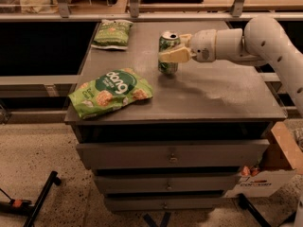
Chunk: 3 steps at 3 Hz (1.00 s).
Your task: Move green can near green rice chip bag
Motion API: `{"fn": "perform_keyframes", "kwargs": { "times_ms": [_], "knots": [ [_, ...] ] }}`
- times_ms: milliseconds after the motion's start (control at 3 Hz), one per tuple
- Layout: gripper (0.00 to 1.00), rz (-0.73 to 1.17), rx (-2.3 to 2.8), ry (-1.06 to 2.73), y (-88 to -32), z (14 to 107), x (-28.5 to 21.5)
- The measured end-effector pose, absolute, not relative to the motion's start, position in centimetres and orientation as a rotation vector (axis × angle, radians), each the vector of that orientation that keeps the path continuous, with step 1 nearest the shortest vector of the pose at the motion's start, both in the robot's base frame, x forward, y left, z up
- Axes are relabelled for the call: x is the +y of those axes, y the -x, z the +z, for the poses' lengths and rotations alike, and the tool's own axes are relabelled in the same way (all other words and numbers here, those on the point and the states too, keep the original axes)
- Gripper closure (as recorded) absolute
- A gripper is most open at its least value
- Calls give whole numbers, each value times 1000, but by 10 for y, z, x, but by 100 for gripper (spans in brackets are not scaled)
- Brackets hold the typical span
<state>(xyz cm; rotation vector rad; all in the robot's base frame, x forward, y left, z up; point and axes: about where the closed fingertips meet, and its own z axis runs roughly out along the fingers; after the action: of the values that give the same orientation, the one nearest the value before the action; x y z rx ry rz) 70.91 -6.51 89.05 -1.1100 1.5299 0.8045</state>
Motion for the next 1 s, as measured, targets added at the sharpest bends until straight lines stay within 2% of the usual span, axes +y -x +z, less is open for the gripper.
{"fn": "perform_keyframes", "kwargs": {
  "times_ms": [667, 1000],
  "knots": [
    [100, 919, 1450, 1226, -689, 891, -26],
    [82, 944, 1438, 1253, -686, 887, -19]
  ]
}}
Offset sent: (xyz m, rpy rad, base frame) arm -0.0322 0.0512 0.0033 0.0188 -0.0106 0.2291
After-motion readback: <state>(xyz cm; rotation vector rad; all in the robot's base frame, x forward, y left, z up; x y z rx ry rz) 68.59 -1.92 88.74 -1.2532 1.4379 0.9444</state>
